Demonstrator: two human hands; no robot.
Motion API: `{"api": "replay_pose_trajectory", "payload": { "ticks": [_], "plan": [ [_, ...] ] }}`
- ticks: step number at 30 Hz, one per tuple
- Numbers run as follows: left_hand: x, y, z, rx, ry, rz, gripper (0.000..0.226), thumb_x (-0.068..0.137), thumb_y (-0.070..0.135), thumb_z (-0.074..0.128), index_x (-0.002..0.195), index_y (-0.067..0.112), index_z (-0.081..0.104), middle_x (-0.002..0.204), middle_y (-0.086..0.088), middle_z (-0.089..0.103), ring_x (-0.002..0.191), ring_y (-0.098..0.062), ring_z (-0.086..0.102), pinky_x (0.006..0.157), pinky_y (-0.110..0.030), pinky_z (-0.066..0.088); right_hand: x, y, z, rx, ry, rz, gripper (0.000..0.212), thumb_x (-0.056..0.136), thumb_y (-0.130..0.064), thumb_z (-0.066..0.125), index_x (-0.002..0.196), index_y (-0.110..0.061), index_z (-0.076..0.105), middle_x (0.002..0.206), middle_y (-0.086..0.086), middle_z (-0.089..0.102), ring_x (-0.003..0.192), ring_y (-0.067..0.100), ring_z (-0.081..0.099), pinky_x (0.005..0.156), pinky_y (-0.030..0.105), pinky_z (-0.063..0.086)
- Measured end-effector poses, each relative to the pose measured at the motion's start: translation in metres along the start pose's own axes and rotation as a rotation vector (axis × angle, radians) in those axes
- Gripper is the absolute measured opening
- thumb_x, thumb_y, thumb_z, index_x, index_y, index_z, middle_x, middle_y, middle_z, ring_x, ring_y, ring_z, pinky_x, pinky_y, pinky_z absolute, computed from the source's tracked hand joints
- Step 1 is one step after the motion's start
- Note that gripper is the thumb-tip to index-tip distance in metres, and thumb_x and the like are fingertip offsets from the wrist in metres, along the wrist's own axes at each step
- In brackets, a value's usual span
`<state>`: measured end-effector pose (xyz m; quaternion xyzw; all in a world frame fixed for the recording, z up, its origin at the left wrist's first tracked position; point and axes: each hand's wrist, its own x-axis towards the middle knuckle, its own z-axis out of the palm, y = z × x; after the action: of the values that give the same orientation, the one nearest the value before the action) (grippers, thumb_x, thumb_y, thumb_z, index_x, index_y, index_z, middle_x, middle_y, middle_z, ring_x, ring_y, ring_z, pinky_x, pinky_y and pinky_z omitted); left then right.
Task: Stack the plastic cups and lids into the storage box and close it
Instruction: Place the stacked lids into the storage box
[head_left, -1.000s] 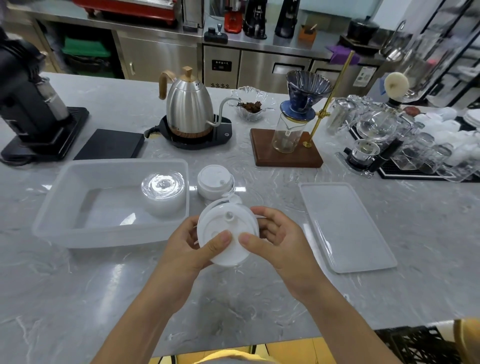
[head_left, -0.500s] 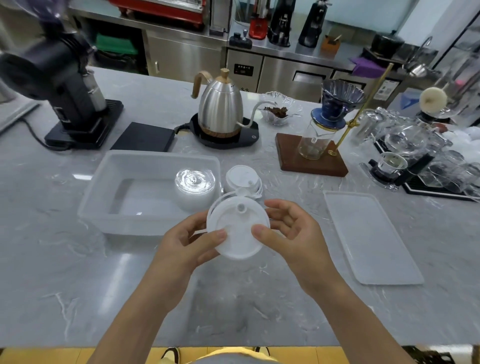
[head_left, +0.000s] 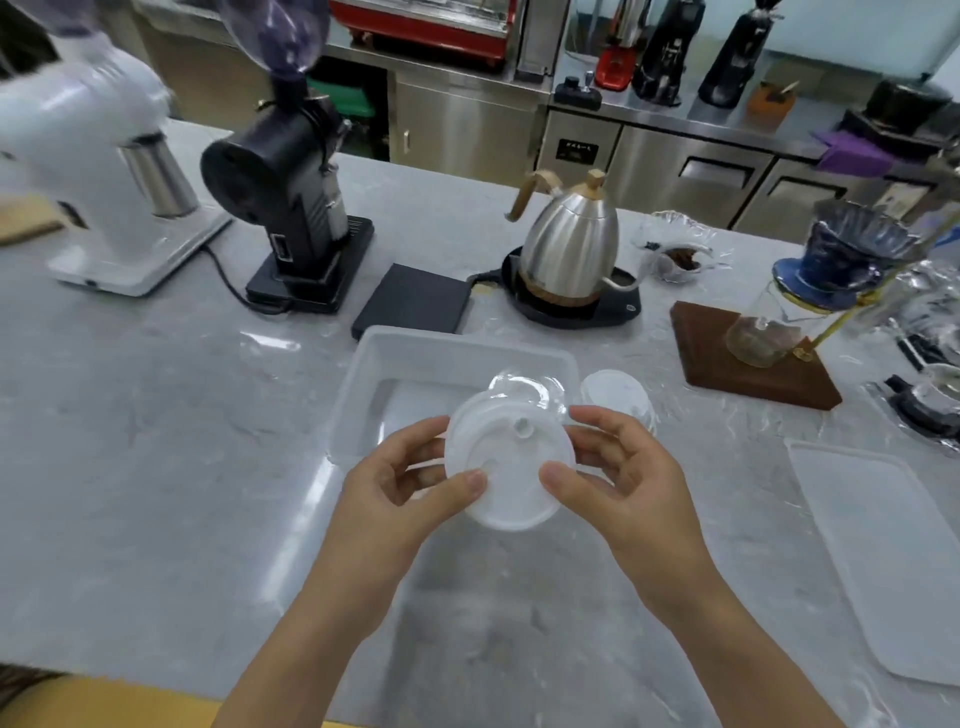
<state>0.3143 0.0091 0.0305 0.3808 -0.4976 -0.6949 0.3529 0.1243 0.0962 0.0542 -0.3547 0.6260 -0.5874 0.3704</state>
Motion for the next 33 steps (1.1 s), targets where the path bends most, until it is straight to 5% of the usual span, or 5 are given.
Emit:
{"api": "replay_pose_trajectory", "payload": {
  "ticks": [8, 19, 24, 28, 33],
  "plan": [
    [0.029, 0.028, -0.044, 0.117, 0.040, 0.037, 0.057, 0.062, 0.043, 0.083, 0.116, 0.031, 0.074, 0.120, 0.003, 0.075, 0.105, -0.022, 0.074, 0.096, -0.052, 0.058, 0.034, -0.007, 0.045, -0.043, -0.023, 0.015, 0.038, 0.081, -0.009, 0.081, 0.114, -0.019, 0.067, 0.110, -0.002, 0.075, 0.098, 0.011, 0.071, 0.076, 0.017, 0.056],
    [0.099, 0.067, -0.058, 0.586, -0.051, 0.036, 0.023, 0.095, 0.022, 0.058, 0.101, 0.021, 0.081, 0.097, 0.009, 0.081, 0.097, -0.013, 0.075, 0.095, -0.046, 0.058, 0.097, -0.008, 0.078, -0.208, 0.000, 0.152, 0.018, 0.092, -0.016, 0.068, 0.109, -0.019, 0.073, 0.100, 0.008, 0.078, 0.094, 0.029, 0.075, 0.088, 0.049, 0.060],
    [0.119, 0.064, -0.051, 0.991, -0.082, 0.044, 0.036, 0.100, 0.019, 0.043, 0.078, -0.007, 0.054, 0.064, -0.008, 0.049, 0.056, -0.023, 0.043, 0.051, -0.032, 0.036, 0.107, 0.003, 0.088, -0.378, -0.084, 0.254, 0.021, 0.093, -0.023, 0.059, 0.112, -0.019, 0.068, 0.093, 0.009, 0.078, 0.089, 0.027, 0.076, 0.090, 0.055, 0.057],
    [0.129, 0.061, -0.039, 1.164, -0.108, -0.074, 0.036, 0.104, 0.014, 0.039, 0.068, 0.015, 0.037, 0.070, -0.003, 0.048, 0.057, -0.015, 0.042, 0.047, -0.028, 0.027, 0.110, 0.007, 0.097, -0.450, -0.124, 0.308, 0.020, 0.094, -0.020, 0.055, 0.111, -0.013, 0.062, 0.099, 0.016, 0.075, 0.093, 0.028, 0.074, 0.091, 0.056, 0.056],
    [0.135, 0.059, -0.028, 1.235, -0.176, -0.220, 0.008, 0.099, 0.002, 0.042, 0.092, 0.006, 0.039, 0.069, -0.003, 0.042, 0.057, -0.014, 0.041, 0.046, -0.026, 0.028, 0.111, 0.016, 0.106, -0.477, -0.192, 0.419, 0.027, 0.092, -0.016, 0.051, 0.114, -0.002, 0.058, 0.110, 0.026, 0.069, 0.097, 0.032, 0.071, 0.097, 0.056, 0.053]
  ]
}}
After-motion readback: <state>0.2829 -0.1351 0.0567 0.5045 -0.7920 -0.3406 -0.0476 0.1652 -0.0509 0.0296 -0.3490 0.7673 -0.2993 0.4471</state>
